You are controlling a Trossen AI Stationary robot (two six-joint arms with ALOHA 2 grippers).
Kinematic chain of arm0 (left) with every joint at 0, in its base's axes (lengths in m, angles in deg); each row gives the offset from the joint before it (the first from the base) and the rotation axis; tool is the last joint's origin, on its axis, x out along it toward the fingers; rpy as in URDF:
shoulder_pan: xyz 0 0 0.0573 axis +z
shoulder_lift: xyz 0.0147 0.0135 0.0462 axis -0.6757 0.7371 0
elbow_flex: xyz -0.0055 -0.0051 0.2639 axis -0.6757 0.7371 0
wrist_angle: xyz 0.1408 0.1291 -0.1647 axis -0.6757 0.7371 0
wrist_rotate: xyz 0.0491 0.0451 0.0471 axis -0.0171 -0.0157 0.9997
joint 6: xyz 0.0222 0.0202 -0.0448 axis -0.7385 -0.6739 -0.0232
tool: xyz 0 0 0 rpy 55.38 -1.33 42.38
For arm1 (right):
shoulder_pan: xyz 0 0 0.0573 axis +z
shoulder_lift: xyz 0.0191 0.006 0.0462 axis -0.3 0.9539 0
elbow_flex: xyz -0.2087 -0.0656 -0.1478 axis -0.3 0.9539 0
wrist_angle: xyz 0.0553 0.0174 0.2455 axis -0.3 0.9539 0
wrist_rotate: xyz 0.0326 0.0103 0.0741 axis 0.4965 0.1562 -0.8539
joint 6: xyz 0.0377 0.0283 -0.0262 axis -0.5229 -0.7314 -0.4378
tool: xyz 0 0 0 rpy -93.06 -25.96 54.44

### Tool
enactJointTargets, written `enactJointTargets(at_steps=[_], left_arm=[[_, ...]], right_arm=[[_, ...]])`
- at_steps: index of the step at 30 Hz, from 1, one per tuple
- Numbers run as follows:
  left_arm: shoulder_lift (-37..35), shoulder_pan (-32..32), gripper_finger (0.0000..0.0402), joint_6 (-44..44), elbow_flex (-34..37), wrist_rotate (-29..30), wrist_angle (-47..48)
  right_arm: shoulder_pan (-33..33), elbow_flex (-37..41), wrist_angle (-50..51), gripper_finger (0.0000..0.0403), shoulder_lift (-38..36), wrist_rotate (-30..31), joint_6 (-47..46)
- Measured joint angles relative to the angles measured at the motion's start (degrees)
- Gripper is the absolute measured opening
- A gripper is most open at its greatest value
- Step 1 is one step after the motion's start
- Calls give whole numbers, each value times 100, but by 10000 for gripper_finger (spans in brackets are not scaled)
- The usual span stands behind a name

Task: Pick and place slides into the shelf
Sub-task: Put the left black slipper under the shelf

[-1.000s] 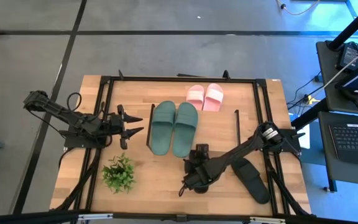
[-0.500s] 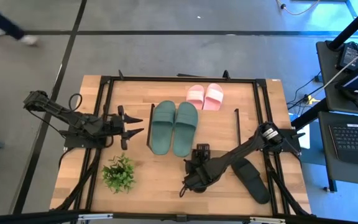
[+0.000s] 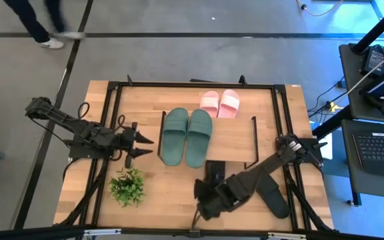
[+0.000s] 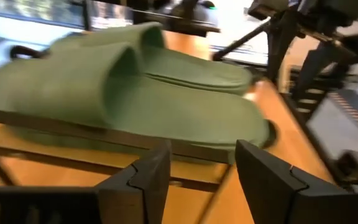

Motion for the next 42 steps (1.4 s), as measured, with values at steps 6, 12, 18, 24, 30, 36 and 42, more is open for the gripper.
enactJointTargets(at_steps=[6, 12, 18, 24, 30, 36, 42], left_arm=[[0, 0, 170, 420, 0, -839, -13], [0, -2, 170, 467, 0, -1189, -11], [0, -2, 170, 555, 0, -1191, -11], [0, 0, 170, 633, 0, -1191, -11], [0, 0, 170, 635, 0, -1191, -11], [0, 2, 170, 633, 0, -1191, -9], [0, 2, 170, 633, 0, -1191, -10]], right_arm=[[378, 38, -923, 228, 0, -1376, -28], [652, 1125, -2078, 228, 2, -2035, -379], [664, 2435, -3147, 228, 2, -2711, -994], [656, 3281, -4182, 228, 4, -2858, -1100], [647, 3595, -4985, 228, 4, -3047, -1206], [564, 3595, -4970, 228, 4, -3042, -1201], [349, 3595, -4898, 228, 4, -3023, -1090]])
